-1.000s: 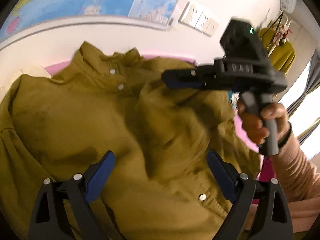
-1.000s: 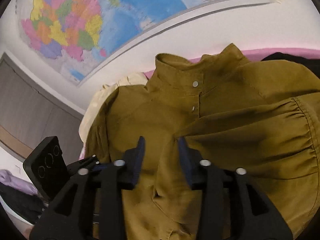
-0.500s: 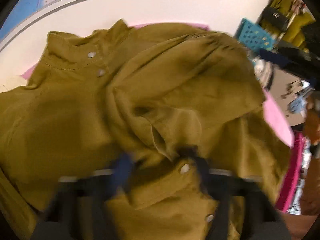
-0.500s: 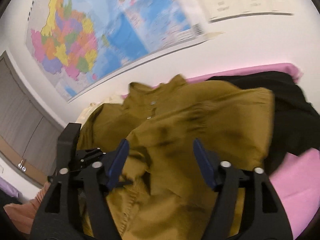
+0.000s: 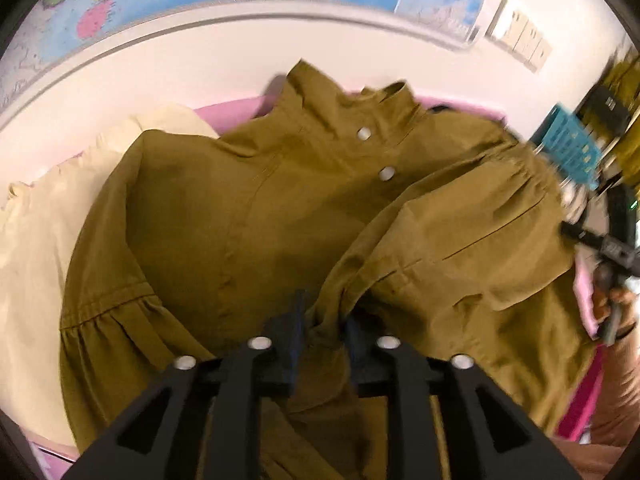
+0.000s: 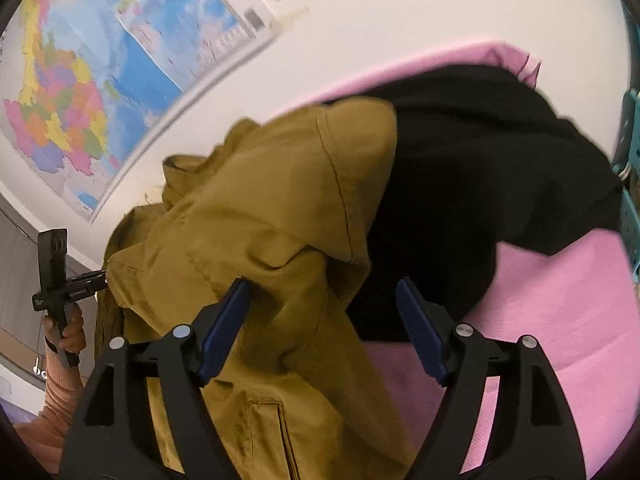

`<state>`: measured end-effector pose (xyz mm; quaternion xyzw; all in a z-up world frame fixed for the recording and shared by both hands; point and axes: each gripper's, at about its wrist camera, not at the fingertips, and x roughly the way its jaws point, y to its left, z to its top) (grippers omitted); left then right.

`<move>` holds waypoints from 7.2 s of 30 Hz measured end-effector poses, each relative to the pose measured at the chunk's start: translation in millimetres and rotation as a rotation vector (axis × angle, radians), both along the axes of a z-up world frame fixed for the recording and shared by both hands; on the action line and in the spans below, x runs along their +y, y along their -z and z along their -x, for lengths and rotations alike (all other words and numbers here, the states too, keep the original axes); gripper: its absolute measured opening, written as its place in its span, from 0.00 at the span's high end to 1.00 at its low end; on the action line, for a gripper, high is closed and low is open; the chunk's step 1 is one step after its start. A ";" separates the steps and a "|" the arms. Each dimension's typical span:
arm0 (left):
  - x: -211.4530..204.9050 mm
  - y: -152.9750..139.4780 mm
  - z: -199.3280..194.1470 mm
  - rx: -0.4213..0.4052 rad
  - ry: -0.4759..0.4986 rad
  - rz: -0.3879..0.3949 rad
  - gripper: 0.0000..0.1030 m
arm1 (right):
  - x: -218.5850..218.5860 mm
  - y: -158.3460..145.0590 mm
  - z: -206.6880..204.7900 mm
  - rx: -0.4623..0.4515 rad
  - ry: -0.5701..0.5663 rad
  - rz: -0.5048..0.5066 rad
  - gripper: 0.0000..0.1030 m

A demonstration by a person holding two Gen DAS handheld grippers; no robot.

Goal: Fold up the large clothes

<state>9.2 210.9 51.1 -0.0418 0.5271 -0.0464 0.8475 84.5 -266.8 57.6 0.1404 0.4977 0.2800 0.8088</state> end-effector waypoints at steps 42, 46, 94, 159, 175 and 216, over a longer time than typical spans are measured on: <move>24.1 -43.2 -8.1 -0.092 0.003 -0.237 0.79 | 218.4 4.1 62.4 -0.265 -0.589 0.439 0.63; 19.4 -42.5 5.7 -0.131 0.056 -0.177 0.56 | 212.4 3.6 69.8 -0.266 -0.594 0.394 0.48; 60.5 -139.7 143.9 -0.465 -0.185 0.044 0.34 | 228.8 -157.0 140.5 -0.215 -0.842 -0.291 0.97; -0.6 -6.9 51.5 -0.181 -0.157 -0.220 0.44 | 28.5 -36.1 -5.2 -0.196 -0.023 0.128 0.53; -30.8 9.2 46.9 -0.148 -0.020 -0.203 0.42 | 113.4 -25.3 19.6 -0.331 -0.244 0.311 0.54; -25.1 26.5 249.8 -0.043 -0.014 0.303 0.14 | -90.2 14.3 169.4 0.014 -0.082 0.006 0.19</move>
